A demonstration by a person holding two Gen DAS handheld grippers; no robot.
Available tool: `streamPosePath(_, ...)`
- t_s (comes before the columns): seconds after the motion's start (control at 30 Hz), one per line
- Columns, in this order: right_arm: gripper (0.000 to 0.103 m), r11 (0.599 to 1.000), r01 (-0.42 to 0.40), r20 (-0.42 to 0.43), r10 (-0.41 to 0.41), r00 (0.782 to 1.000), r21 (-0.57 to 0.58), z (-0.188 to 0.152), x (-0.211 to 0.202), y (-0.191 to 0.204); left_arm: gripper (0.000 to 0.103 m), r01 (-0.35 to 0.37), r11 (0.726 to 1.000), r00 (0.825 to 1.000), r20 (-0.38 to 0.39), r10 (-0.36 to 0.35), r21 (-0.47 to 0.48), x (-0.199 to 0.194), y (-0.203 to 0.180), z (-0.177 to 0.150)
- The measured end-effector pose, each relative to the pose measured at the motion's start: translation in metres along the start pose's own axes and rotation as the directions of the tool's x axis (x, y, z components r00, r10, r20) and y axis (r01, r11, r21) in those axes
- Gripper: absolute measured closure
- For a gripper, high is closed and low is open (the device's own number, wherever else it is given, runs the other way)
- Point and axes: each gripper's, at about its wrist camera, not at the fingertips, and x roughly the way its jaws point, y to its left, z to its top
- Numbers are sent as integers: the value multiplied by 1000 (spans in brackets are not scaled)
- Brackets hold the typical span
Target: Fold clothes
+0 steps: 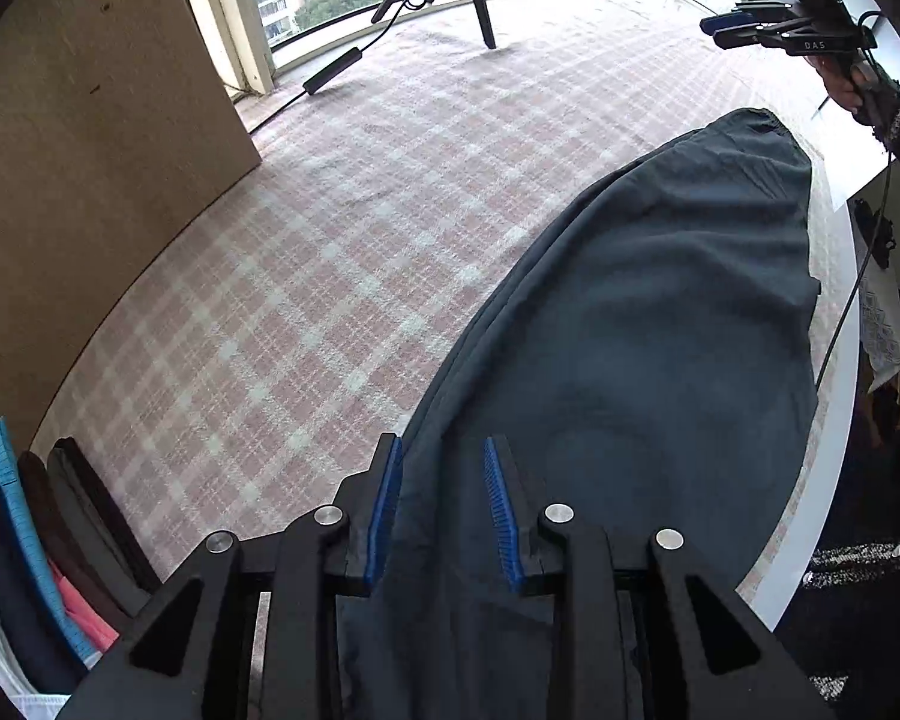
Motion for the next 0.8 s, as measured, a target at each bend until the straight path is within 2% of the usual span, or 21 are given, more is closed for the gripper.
streamPosePath(0.07, 65, 980, 110, 42, -118, 992, 165, -54, -34, -40, 73, 28, 1000, 999, 18, -28, 13, 5, -23, 5)
streamPosePath(0.1, 55, 954, 155, 52, -174, 983, 257, -87, -52, -61, 71, 42, 999, 999, 23, -43, 15, 6, -36, 7)
streamPosePath(0.17, 51, 874, 201, 36, -241, 970, 442, -158, -82, -105, 70, 68, 997, 997, 30, -68, 21, 9, -61, 12)
streamPosePath(0.27, 51, 718, 197, -3, -261, 965, 668, -257, -95, -159, 70, 94, 995, 995, 20, -94, 22, 13, -93, 24)
streamPosePath(0.3, 51, 677, 171, 10, -254, 967, 715, -281, -93, -170, 70, 98, 995, 995, 15, -98, 20, 15, -102, 29)
streamPosePath(0.33, 51, 653, 135, 36, -242, 969, 745, -297, -91, -178, 70, 101, 995, 995, 7, -101, 16, 14, -113, 35)
streamPosePath(0.37, 51, 641, 92, 73, -227, 971, 762, -309, -89, -183, 70, 106, 994, 994, -2, -106, 17, 16, -125, 44)
streamPosePath(0.43, 51, 660, 35, 114, -182, 977, 750, -315, -75, -188, 70, 122, 992, 992, -25, -121, 27, 24, -148, 66)
streamPosePath(0.5, 51, 695, 60, 75, -163, 984, 716, -311, -54, -190, 70, 142, 988, 989, -35, -140, 64, 30, -181, 91)
streamPosePath(0.57, 51, 707, 80, 34, -146, 989, 703, -310, -30, -195, 69, 163, 979, 986, -43, -159, 120, 38, -218, 116)
streamPosePath(0.63, 51, 699, 10, 55, -70, 996, 715, -314, -13, -202, 67, 178, 962, 984, -58, -169, 209, 53, -262, 141)
streamPosePath(0.67, 54, 697, -25, 81, -47, 996, 717, -314, -12, -200, 67, 189, 949, 982, -67, -178, 251, 61, -283, 153)
streamPosePath(0.7, 71, 694, -54, 111, -37, 993, 718, -314, -17, -195, 67, 208, 936, 978, -75, -195, 283, 69, -301, 165)
streamPosePath(0.73, 80, 690, -83, 141, -27, 990, 719, -313, -22, -191, 67, 229, 925, 973, -80, -215, 303, 75, -316, 175)
streamPosePath(0.8, 83, 683, -141, 201, -9, 979, 717, -312, -32, -181, 67, 250, 910, 968, -94, -232, 330, 86, -338, 195)
